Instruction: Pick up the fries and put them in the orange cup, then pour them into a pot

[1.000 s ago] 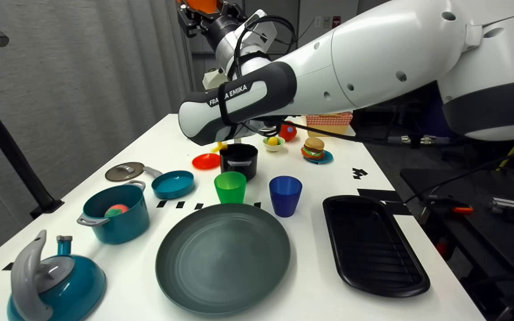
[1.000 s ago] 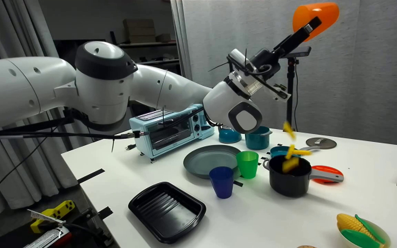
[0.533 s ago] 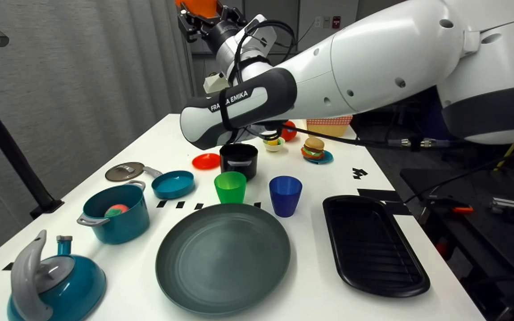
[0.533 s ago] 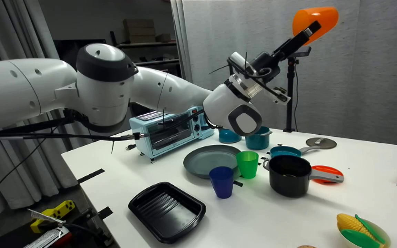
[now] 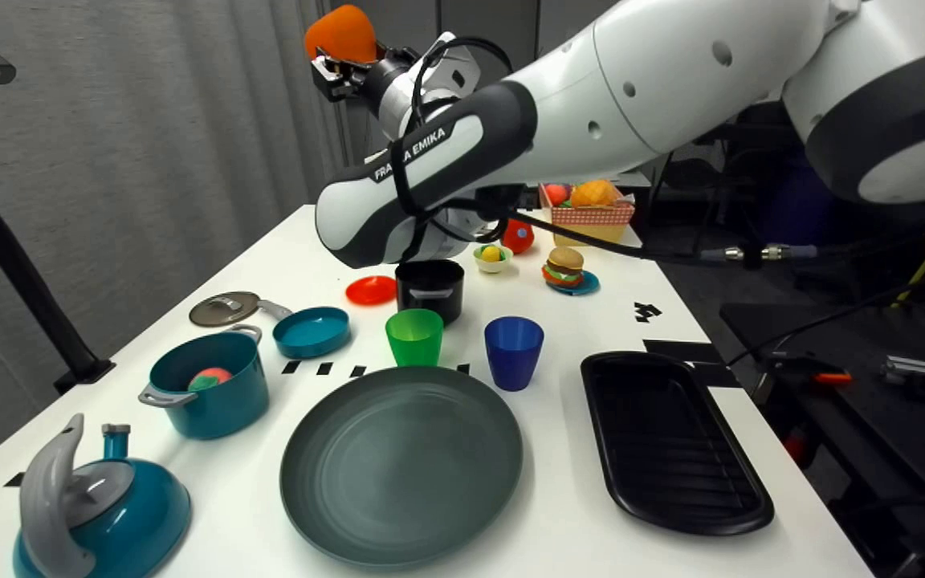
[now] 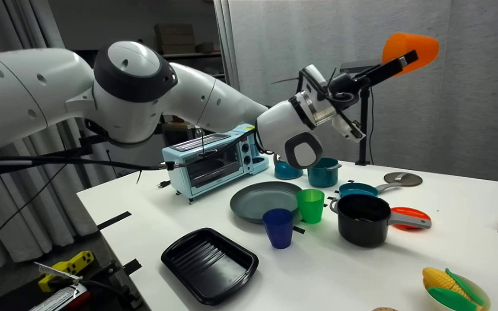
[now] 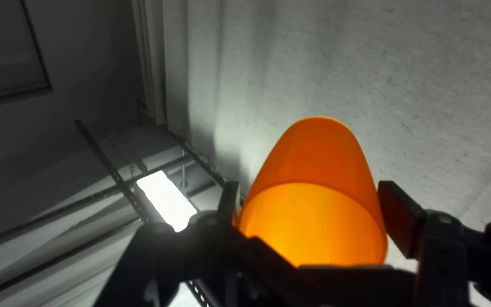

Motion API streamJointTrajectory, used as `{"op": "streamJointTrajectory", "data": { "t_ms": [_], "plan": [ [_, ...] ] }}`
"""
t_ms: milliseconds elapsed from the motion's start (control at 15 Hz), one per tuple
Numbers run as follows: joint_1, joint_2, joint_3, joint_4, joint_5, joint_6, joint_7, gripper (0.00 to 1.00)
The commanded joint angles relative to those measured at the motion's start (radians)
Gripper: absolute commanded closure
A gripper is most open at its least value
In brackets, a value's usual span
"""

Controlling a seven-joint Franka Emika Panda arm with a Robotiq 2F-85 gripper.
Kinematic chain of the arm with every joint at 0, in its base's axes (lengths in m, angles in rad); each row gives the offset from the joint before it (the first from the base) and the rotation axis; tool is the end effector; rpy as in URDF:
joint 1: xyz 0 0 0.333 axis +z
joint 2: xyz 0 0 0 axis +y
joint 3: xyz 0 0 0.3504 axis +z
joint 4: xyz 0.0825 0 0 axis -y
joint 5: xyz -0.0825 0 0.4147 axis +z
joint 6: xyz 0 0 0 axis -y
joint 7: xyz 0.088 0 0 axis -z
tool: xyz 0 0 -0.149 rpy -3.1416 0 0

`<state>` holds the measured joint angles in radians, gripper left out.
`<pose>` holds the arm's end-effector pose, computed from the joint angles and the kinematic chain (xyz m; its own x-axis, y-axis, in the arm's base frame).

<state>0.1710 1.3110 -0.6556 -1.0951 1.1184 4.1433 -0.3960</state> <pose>0.7650 -0.2307 0.3059 -0.1556 0.3364 0.9288 -0.7637 -0.6373 0.1028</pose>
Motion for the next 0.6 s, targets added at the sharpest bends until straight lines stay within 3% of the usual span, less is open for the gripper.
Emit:
{"op": "streamJointTrajectory", "data": {
  "t_ms": [0,67,133,533],
  "plan": [
    [-0.123,-0.142,0.234,0.021,-0.086,-0.136,-0.143,0.44],
    [-0.081,-0.136,0.149,0.008,0.008,-0.235,-0.136,0.44],
    [-0.095,-0.167,0.175,0.003,0.031,-0.291,-0.177,0.44],
    [-0.052,-0.326,0.161,-0.120,0.240,-0.627,-0.378,0.44]
  ]
}}
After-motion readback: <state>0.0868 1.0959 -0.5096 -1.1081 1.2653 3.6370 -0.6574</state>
